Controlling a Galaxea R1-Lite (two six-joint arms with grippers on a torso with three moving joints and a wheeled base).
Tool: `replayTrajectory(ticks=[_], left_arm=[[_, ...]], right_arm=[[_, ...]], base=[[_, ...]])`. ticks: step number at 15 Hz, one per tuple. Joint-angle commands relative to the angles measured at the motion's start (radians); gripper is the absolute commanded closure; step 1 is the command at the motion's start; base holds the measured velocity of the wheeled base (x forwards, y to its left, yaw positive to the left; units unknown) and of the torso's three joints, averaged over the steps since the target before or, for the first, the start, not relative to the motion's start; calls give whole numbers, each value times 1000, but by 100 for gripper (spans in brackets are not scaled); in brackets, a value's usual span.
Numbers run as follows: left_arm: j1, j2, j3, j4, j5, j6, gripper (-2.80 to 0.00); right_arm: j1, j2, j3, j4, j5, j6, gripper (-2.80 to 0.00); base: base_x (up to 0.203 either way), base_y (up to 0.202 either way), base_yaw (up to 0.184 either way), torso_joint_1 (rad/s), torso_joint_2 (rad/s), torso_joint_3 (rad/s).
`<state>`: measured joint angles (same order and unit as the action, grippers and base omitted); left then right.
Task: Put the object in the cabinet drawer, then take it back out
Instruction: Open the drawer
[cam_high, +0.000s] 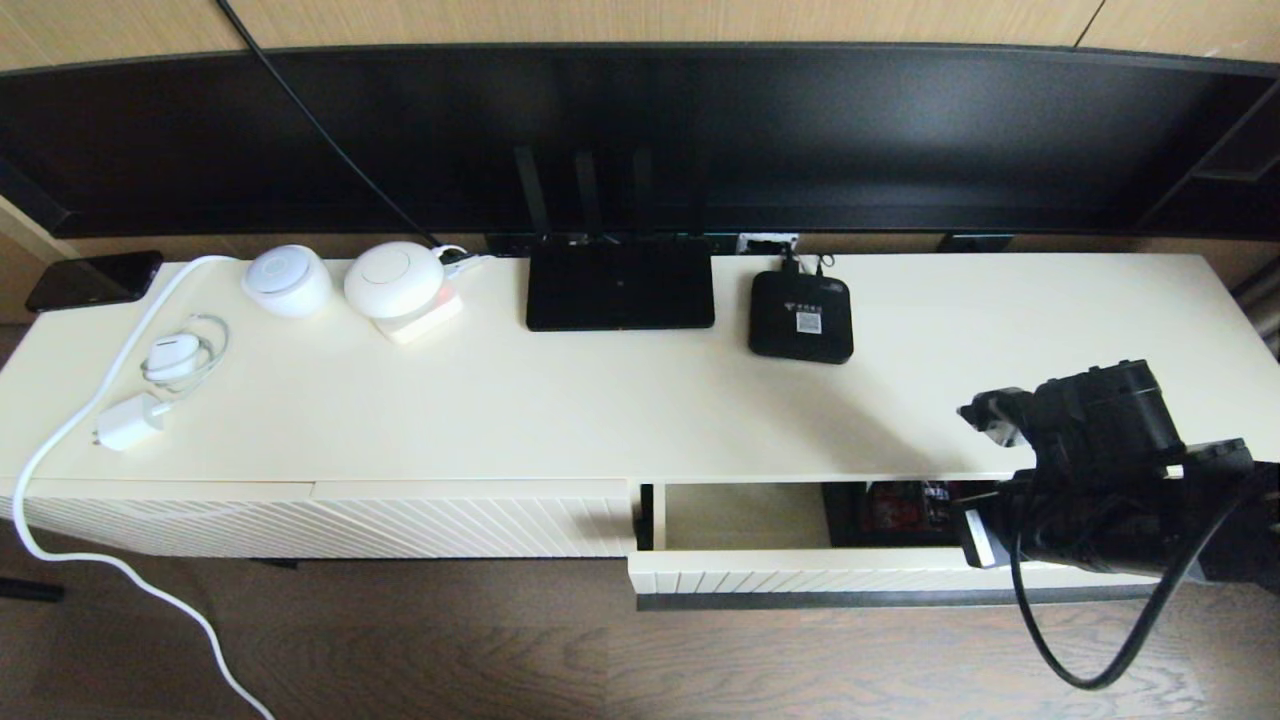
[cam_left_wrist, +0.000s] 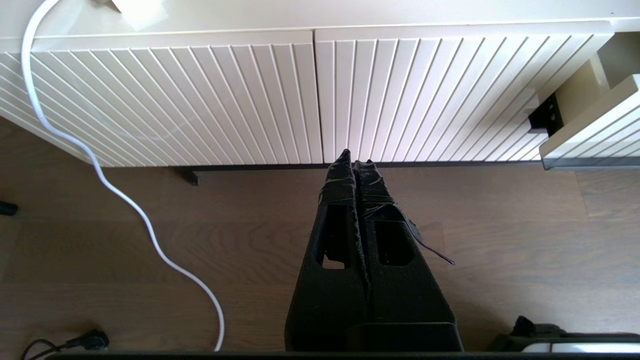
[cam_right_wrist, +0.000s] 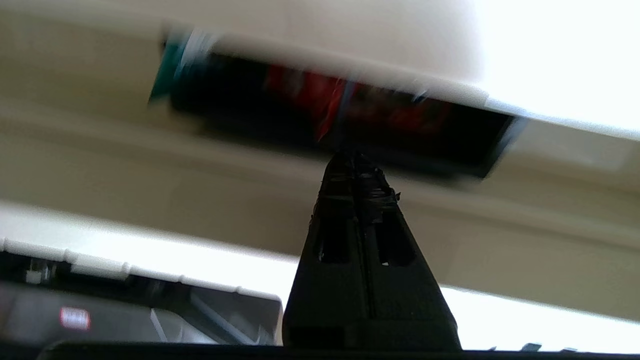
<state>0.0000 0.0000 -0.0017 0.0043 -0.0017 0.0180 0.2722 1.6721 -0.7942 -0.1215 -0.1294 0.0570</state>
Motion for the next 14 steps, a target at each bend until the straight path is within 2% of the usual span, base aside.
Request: replayTrajectory(ticks=[1, 4, 14], left_arm=[[0, 2, 0, 0, 0, 0, 0], [0, 2, 0, 0, 0, 0, 0], [0, 2, 0, 0, 0, 0, 0]], right_arm=[[15, 1, 19, 0, -2, 0, 0], [46, 12, 53, -2, -32, 1, 0], [66, -39, 187, 34, -130, 9, 0]], base=[[0, 0, 0, 0, 0, 0], [0, 0, 0, 0, 0, 0], [0, 0, 0, 0, 0, 0]])
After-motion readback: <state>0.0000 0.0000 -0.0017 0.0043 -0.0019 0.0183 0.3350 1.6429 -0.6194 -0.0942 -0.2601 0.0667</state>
